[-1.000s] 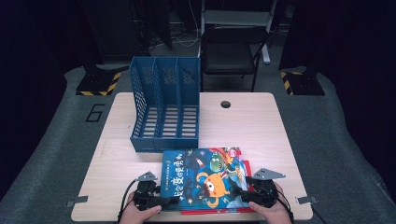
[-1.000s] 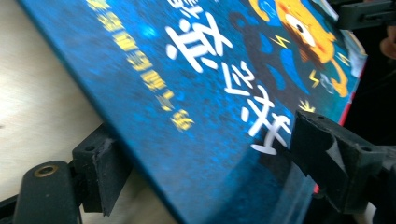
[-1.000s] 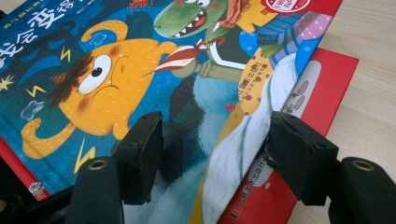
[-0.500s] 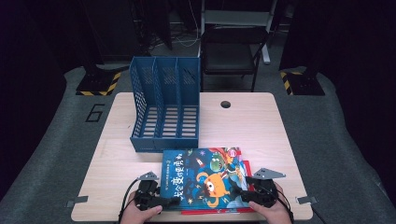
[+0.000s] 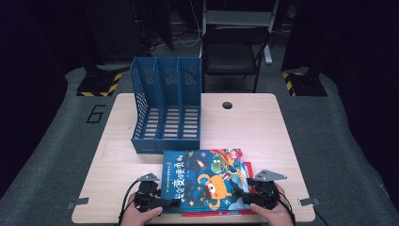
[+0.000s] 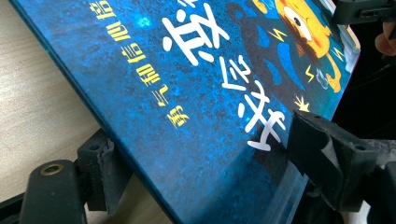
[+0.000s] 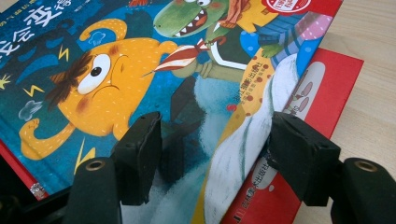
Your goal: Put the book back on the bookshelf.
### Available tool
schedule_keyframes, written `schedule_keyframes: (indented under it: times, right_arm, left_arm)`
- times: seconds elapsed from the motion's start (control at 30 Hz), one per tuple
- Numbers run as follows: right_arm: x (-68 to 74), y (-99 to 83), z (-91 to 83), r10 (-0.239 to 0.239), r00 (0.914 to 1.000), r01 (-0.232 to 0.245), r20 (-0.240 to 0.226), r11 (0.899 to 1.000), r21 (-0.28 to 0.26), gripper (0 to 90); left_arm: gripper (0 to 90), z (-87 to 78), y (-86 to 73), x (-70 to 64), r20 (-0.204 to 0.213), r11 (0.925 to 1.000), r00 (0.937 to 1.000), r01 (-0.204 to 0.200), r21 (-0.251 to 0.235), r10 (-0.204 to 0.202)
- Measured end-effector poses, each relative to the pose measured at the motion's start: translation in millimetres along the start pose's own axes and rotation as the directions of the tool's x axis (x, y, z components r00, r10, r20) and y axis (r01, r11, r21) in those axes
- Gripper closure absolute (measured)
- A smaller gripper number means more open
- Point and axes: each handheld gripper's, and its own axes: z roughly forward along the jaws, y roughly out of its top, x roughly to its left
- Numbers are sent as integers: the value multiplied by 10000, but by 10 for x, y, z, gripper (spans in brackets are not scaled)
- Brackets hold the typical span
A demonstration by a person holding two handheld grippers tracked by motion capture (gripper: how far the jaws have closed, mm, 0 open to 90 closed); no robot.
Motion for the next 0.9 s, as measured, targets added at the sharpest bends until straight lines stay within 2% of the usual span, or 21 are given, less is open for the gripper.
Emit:
schedule_keyframes:
  times: [0.57,0.63,0.7,0.9]
  right_arm:
    - [14,0,6,-133,9999,133,-99,9999,21,342]
    - [12,0,5,-149,9998,149,-118,9999,35,342]
    - [14,0,7,-146,9998,146,-135,9999,32,342]
    - [17,0,9,-149,9996,149,-224,9999,24,342]
  left_arm:
    - [196,-53,-4,-27,-214,9998,9998,20,-188,-24]
    - [199,-63,-1,-32,-105,9998,9999,85,-186,-86]
    - [202,-75,2,-30,-203,9997,9998,40,-244,-45]
    - [222,-126,16,-27,-154,9994,9999,-2,-349,-3]
